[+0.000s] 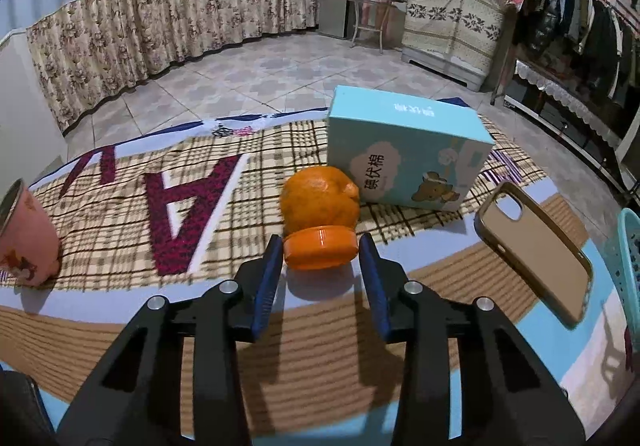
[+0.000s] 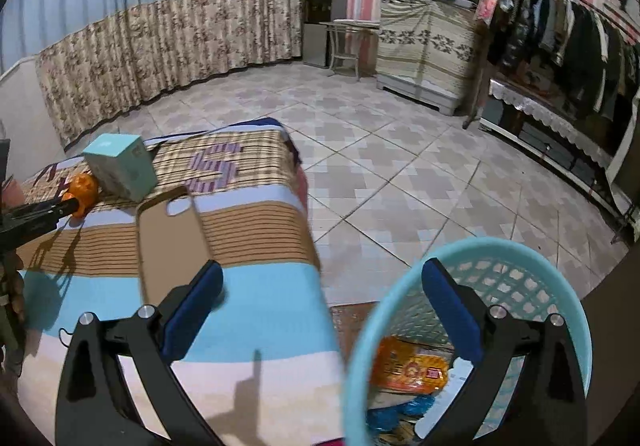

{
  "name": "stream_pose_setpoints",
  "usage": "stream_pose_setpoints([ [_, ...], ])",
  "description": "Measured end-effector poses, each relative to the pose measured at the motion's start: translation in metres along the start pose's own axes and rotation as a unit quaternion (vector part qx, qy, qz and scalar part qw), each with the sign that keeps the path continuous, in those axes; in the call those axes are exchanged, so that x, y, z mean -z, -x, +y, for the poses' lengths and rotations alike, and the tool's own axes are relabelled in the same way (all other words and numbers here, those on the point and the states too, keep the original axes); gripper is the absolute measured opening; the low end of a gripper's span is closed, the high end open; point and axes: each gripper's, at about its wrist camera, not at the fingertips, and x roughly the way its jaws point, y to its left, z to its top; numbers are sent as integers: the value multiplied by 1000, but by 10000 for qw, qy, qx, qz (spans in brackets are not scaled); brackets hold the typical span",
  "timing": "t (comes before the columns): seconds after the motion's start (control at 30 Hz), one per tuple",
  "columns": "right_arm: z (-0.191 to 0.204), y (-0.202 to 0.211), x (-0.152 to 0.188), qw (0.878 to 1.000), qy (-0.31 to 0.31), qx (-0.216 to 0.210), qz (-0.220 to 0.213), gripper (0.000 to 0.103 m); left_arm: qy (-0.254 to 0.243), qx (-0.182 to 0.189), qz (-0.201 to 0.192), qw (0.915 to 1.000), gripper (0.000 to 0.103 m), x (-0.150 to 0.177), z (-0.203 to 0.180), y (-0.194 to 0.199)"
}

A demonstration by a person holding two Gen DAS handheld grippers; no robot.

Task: Collect trash
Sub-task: 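Grasp the orange bottle cap with the left tool, then grasp the orange with the right tool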

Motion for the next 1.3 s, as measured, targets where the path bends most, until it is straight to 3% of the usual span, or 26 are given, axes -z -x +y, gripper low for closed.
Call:
stream_pose_setpoints([
  [0.1, 28, 3, -3, 9998, 121, -134, -45, 98, 36, -24, -83, 10000, 38, 8, 12, 18],
  [0.33, 100, -2, -12, 9980, 256, -579, -79, 97, 87, -553, -354, 9978, 38, 24, 64, 61],
  [0.6, 182, -24, -22, 9948, 379, -950, 16, 97, 540, -955, -474, 9928, 38, 37, 132, 86],
  [0.87, 249, -55, -28, 9919, 671, -1061, 204, 97, 981, -1054, -476, 9884, 38, 52, 164, 85],
  [1.07, 274, -73, -31, 9904, 908, -1005, 277, 96, 1124, -1013, -487, 9873, 38, 57, 173, 84],
  [1.23, 287, -88, -38, 9884, 966, -1101, 395, 83, 1125, -997, -535, 9872, 38, 56, 172, 86],
  [1.3, 292, -93, -40, 9870, 1062, -1119, 453, 69, 1128, -999, -532, 9871, 38, 57, 173, 86],
])
